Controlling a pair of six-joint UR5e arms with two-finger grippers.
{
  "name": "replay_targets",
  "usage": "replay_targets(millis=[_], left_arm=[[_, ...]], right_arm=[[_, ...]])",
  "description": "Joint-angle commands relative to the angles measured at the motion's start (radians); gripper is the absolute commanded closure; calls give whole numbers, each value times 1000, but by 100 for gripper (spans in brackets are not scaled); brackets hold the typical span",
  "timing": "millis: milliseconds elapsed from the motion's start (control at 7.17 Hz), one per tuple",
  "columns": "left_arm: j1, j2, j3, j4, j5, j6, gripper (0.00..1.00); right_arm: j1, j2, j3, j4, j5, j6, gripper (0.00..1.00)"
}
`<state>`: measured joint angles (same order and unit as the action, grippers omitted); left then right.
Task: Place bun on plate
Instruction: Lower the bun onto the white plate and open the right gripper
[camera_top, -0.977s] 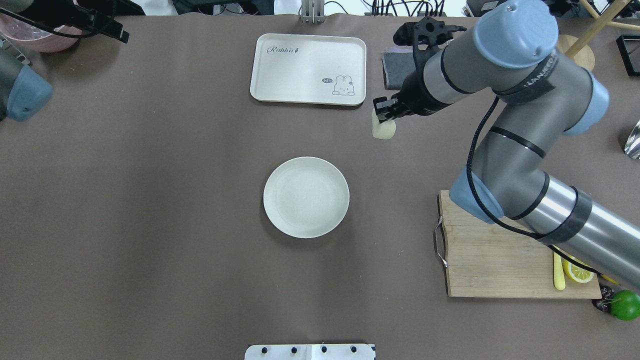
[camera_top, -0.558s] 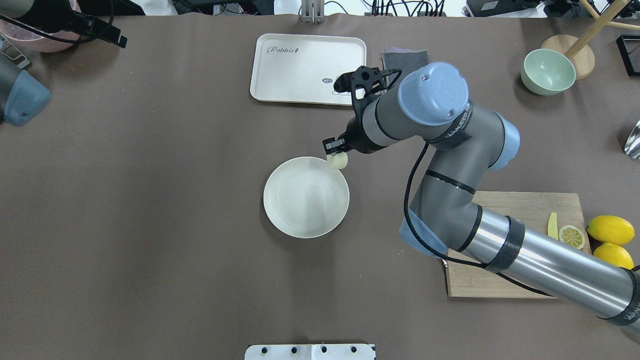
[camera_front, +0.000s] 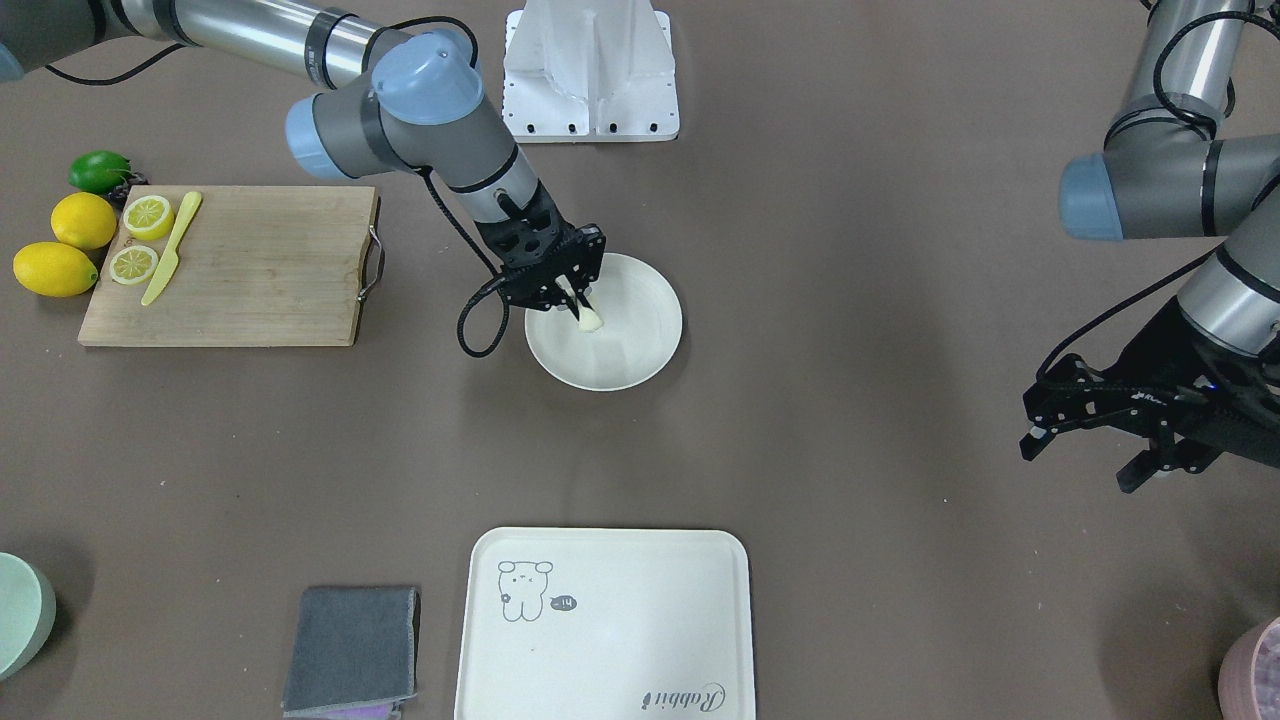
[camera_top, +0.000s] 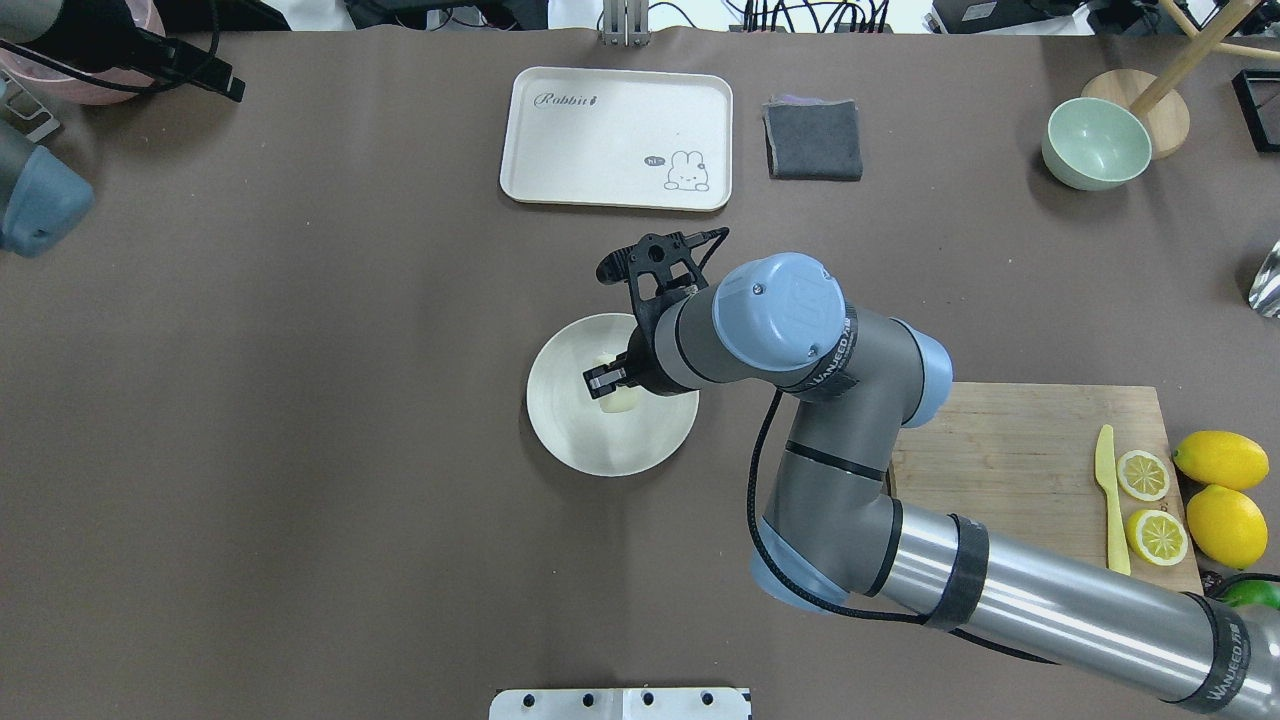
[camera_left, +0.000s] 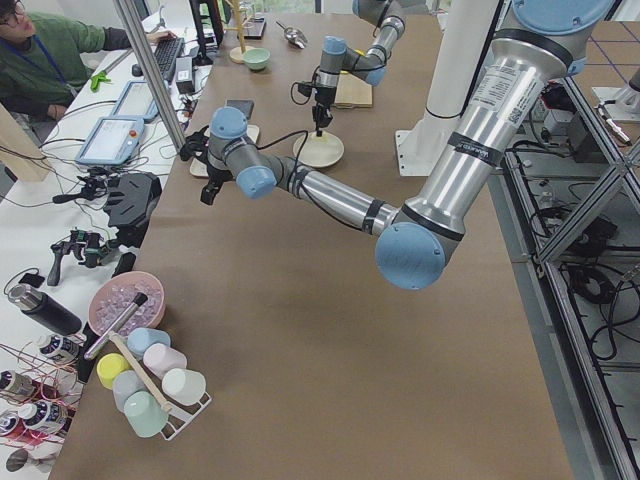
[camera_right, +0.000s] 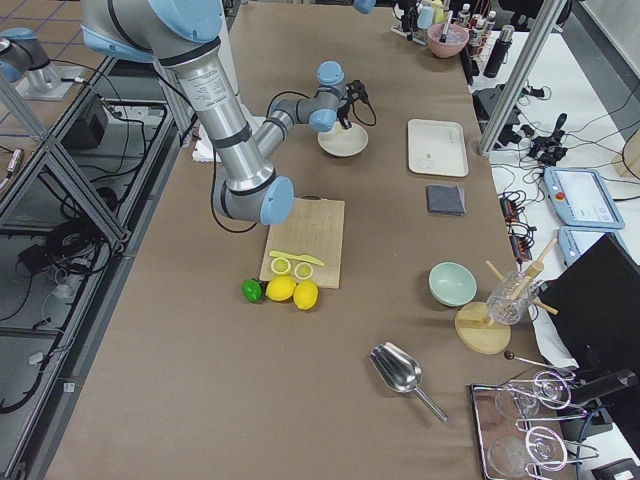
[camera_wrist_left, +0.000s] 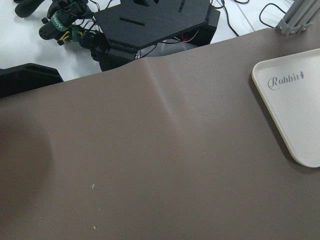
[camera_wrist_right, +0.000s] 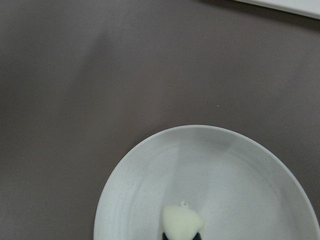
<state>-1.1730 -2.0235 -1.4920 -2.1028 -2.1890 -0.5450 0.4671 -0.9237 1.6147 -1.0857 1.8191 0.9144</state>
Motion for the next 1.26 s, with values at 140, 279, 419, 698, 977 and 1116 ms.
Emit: replay_targets(millis=[140,279,419,698,977,1116], left_arm=[[-36,-3,-2,3,-3,-4,2],[-57,-17,-4,19,-5,-6,2],[-117,-38,-2,141,-52,6,2],[-197,-49,25,208,-98,16,2],[-333,-47,58,365,-187,17,2],[-373,-46,80,404,-192,19,2]], right_arm=[[-8,-6,13,1,-1,-3,0],[-4,-3,14,1,-1,-3,0],[51,5,36,-14,15,-5,0],[277,-30,37,-17,258,-104,0],[471,-108,13,-32,369,-239,0],[593,-127,-10,-116,441,-365,0]])
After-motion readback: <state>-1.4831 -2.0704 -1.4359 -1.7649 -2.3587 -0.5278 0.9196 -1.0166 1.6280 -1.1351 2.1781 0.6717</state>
